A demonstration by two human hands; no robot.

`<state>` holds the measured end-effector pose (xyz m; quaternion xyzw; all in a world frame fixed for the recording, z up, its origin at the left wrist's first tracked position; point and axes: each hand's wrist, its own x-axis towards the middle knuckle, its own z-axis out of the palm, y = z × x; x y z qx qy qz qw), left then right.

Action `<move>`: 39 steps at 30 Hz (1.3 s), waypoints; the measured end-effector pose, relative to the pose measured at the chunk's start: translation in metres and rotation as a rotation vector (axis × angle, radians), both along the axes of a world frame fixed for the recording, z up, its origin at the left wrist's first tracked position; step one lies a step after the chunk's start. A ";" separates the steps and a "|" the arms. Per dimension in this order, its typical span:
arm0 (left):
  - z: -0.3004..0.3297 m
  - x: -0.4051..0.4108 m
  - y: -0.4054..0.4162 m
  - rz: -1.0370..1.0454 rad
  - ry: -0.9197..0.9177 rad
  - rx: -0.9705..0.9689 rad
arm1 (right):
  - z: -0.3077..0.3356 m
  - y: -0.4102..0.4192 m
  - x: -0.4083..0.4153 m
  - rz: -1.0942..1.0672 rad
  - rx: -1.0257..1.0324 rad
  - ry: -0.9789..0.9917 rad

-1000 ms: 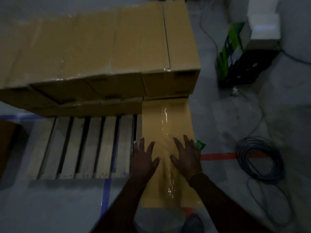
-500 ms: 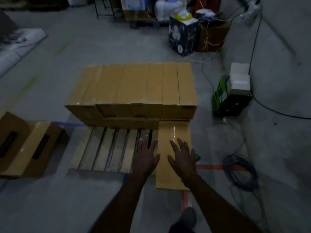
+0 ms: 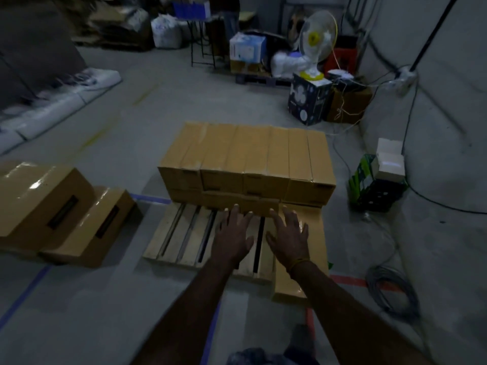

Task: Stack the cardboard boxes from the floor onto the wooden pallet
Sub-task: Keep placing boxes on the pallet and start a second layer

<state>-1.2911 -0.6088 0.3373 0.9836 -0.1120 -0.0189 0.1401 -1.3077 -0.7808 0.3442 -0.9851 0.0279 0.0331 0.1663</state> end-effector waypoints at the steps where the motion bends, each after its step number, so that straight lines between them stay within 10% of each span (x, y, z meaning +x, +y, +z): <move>1: 0.005 0.000 0.009 0.014 -0.003 -0.017 | 0.004 0.012 0.000 0.013 -0.012 -0.007; 39: 0.041 0.188 0.400 0.535 -0.029 0.026 | 0.043 0.396 0.283 0.503 0.005 -0.042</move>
